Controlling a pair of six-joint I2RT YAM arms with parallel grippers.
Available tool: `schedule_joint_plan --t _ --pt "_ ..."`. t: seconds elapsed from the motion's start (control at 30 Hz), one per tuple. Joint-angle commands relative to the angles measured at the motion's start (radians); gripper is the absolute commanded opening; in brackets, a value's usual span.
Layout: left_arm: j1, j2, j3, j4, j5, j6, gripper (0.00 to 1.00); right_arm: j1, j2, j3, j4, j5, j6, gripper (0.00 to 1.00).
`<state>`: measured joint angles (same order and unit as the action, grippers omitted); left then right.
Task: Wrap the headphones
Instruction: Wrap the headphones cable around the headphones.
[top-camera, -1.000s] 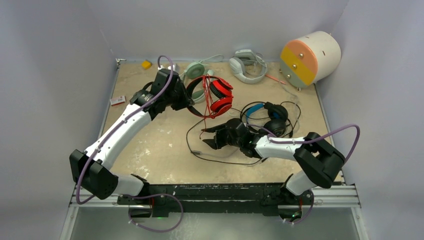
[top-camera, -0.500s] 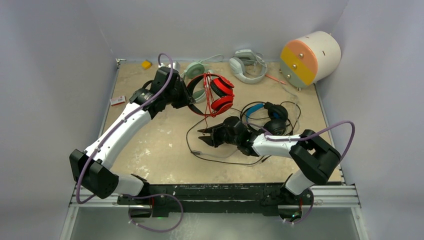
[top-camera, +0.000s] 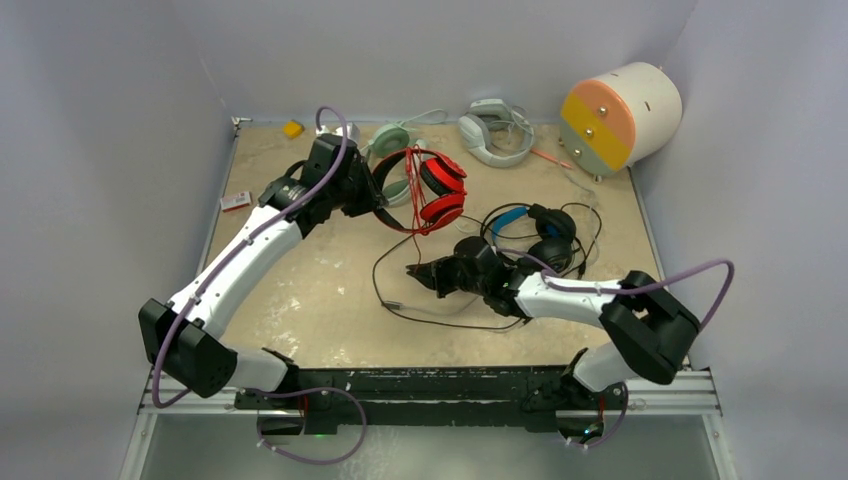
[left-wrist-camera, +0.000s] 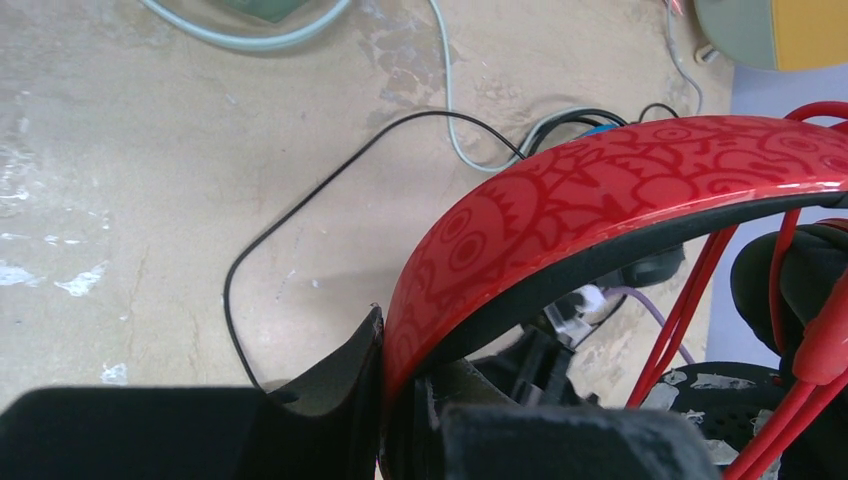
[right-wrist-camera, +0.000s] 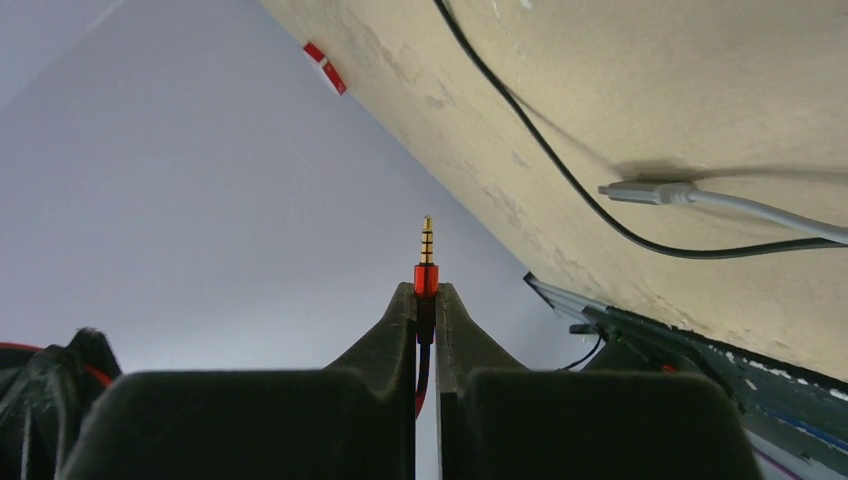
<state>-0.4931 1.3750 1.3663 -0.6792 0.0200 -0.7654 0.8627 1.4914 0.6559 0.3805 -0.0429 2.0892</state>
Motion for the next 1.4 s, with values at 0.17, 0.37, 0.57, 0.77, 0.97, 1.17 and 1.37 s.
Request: schedule_joint_plan --t 0.17,0.37,0.57,0.77,0.97,1.17,1.37 --pt "0.004 -0.081 0.036 0.054 -0.202 -0.009 0.00 -0.004 -0.122 -0.044 -0.209 0.138 0.254 0.00" --pt "0.004 -0.076 0.098 0.066 -0.189 -0.001 0.00 -0.007 -0.100 -0.056 -0.224 0.113 0.237 0.00" --pt "0.004 -0.093 0.132 0.079 -0.191 0.011 0.00 -0.015 -0.094 -0.079 -0.228 0.114 0.216 0.00" --pt "0.005 -0.111 0.108 0.096 -0.140 0.050 0.00 -0.057 -0.136 -0.079 -0.274 0.127 0.162 0.00" --pt "0.005 -0.150 0.051 0.110 0.102 0.175 0.00 -0.219 -0.156 -0.055 -0.182 0.027 -0.093 0.00" --pt "0.004 -0.191 -0.019 0.078 0.256 0.265 0.00 -0.312 -0.120 -0.004 -0.117 -0.067 -0.277 0.00" --pt "0.002 -0.225 -0.101 0.004 0.303 0.376 0.00 -0.391 -0.084 0.089 0.017 -0.182 -0.608 0.00"
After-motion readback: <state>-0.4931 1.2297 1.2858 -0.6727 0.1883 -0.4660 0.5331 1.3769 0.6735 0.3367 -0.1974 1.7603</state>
